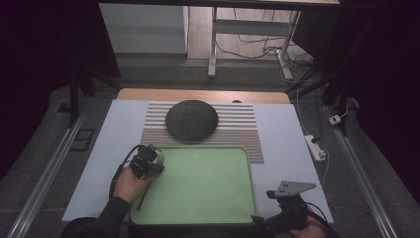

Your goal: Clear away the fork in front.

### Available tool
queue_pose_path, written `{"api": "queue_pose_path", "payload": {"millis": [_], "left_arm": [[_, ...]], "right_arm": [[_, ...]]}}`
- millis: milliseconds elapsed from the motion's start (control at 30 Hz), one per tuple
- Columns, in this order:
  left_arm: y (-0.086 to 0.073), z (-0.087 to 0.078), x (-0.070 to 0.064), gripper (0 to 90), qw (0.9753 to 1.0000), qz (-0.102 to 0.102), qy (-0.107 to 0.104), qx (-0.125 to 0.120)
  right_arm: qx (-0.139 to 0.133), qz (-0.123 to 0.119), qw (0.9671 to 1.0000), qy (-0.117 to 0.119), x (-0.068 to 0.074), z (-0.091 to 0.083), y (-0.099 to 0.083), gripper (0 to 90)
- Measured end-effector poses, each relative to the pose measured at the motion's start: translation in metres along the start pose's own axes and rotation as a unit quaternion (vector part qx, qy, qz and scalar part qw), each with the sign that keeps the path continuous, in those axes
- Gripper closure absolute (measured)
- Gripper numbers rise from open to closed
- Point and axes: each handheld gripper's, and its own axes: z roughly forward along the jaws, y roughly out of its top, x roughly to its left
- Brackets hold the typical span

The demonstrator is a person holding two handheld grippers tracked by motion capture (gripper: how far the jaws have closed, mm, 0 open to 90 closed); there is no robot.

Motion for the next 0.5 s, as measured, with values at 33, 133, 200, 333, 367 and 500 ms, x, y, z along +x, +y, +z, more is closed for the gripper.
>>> {"api": "queue_pose_path", "payload": {"millis": [33, 133, 200, 333, 367, 500], "left_arm": [[-0.0005, -0.0007, 0.0023, 88.4, 1.0000, -0.004, 0.002, 0.000], [-0.0022, -0.0023, 0.0088, 88.4, 0.9998, -0.018, 0.007, -0.002], [-0.0031, -0.0026, 0.0111, 88.4, 0.9997, -0.024, 0.004, -0.004], [-0.0029, -0.0025, 0.0099, 87.8, 0.9997, -0.023, 0.005, -0.005], [-0.0027, -0.0027, 0.0100, 86.2, 0.9997, -0.024, 0.003, -0.005], [-0.0024, -0.0052, 0.0084, 79.3, 0.9997, -0.021, 0.008, -0.014]], "right_arm": [[0.000, 0.000, 1.0000, 0.001, -0.0001, 0.0001, 0.0000, 3.0], [0.002, 0.000, 1.0000, 0.001, 0.0000, 0.0004, 0.0002, 3.0], [0.003, 0.000, 1.0000, 0.001, 0.0002, 0.0008, 0.0003, 3.0], [0.009, -0.004, 0.9999, -0.002, 0.0008, 0.0014, 0.0007, 3.0], [0.009, -0.005, 0.9999, -0.002, 0.0009, 0.0014, 0.0007, 3.0], [0.006, -0.003, 1.0000, 0.000, 0.0006, 0.0014, 0.0004, 3.0]]}}
